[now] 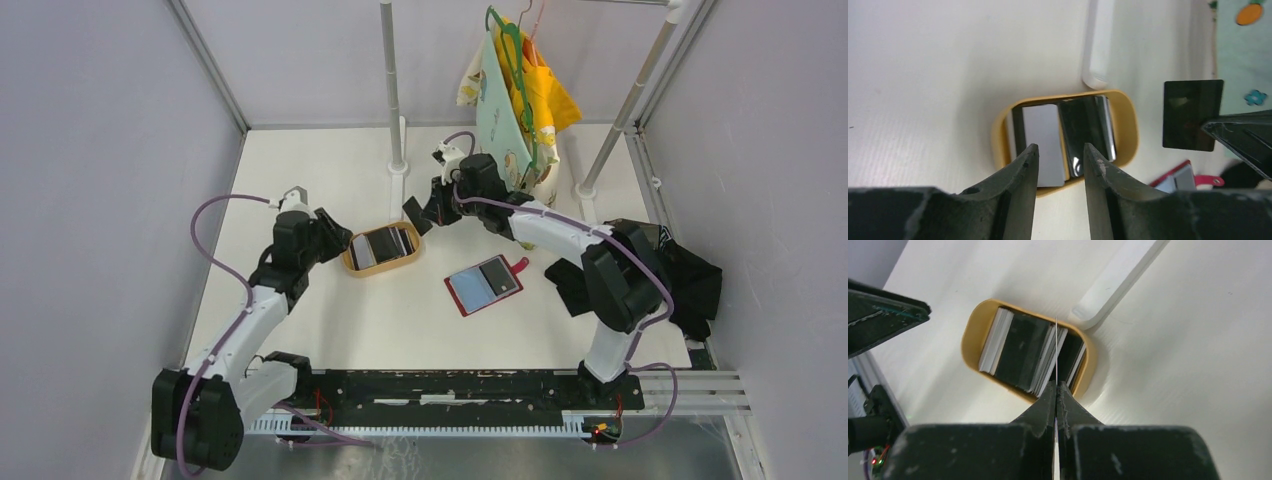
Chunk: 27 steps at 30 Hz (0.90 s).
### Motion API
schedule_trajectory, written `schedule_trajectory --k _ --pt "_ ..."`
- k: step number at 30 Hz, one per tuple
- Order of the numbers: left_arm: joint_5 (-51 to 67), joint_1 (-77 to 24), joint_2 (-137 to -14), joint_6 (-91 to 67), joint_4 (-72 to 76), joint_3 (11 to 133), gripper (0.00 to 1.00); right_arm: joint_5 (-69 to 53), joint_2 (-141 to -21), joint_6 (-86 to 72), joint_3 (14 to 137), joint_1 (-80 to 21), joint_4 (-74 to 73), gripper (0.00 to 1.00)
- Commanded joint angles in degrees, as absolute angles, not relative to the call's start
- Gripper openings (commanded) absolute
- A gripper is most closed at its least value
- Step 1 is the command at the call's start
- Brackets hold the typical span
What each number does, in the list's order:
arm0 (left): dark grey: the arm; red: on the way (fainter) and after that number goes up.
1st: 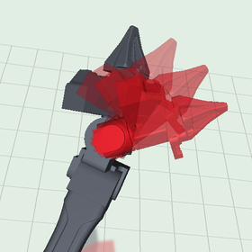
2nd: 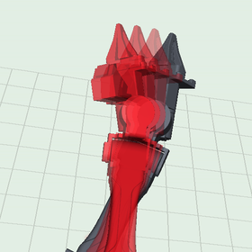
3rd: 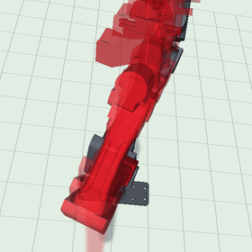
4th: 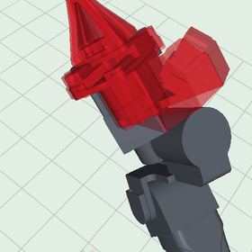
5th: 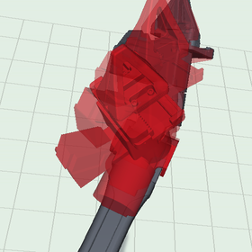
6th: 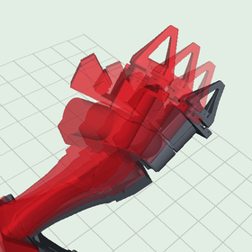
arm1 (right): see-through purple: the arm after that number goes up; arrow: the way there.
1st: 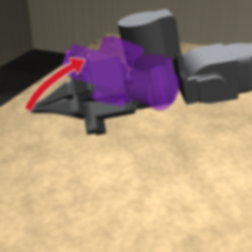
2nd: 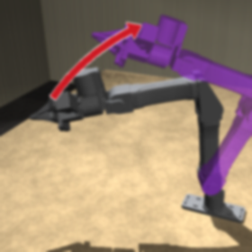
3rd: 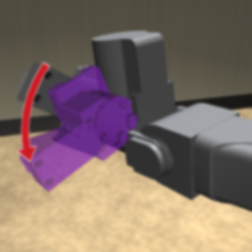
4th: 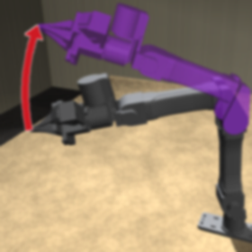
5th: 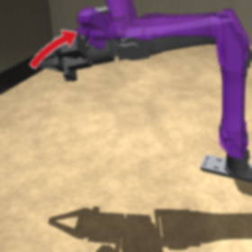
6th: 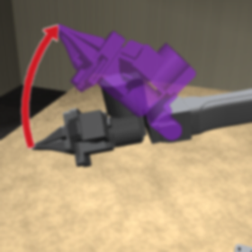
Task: Put the credit cards into the card holder
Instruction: Insert the credit card into the card holder.
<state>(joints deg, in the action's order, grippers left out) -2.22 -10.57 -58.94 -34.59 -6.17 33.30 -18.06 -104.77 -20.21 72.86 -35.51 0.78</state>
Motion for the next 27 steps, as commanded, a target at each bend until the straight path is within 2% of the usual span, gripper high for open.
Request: schedule_trajectory --k 1,4,9,11,15,18,20,23,27 --pt "11.34 -10.28 -53.87 -34.07 3.23 30.08 0.46 -26.14 -97.52 -18.28 67.38 -35.57 7.01 0.00" --pt "19.14 -10.31 -50.36 -34.18 8.60 26.95 0.52 -32.93 -93.45 -14.97 62.72 -35.54 8.65 0.00" --pt "28.42 -10.47 -41.58 -38.02 20.51 20.43 0.84 -46.58 -86.31 -6.08 55.03 -34.37 7.78 0.00" --pt "30.23 -10.50 -38.64 -39.76 24.64 18.44 0.93 -51.75 -84.02 -3.75 52.12 -33.32 7.45 0.00" --pt "34.19 -11.22 -34.82 -45.02 35.83 13.56 0.95 -61.96 -79.23 -6.81 43.99 -30.45 14.76 0.00" --pt "34.68 -13.82 -33.01 -46.38 46.40 9.00 0.95 -66.00 -75.78 -13.79 38.61 -28.88 26.57 0.00" --pt "32.87 -17.96 -31.53 -44.19 50.84 6.47 0.95 -67.40 -74.19 -19.04 36.27 -28.00 33.98 0.00" --pt "27.08 -27.25 -30.71 -36.69 51.94 5.34 0.95 -68.45 -72.65 -21.16 35.81 -27.34 36.69 0.00" --pt "19.67 -40.11 -34.45 -25.10 52.76 5.79 0.94 -69.40 -70.79 -28.76 33.73 -26.56 46.29 0.00"
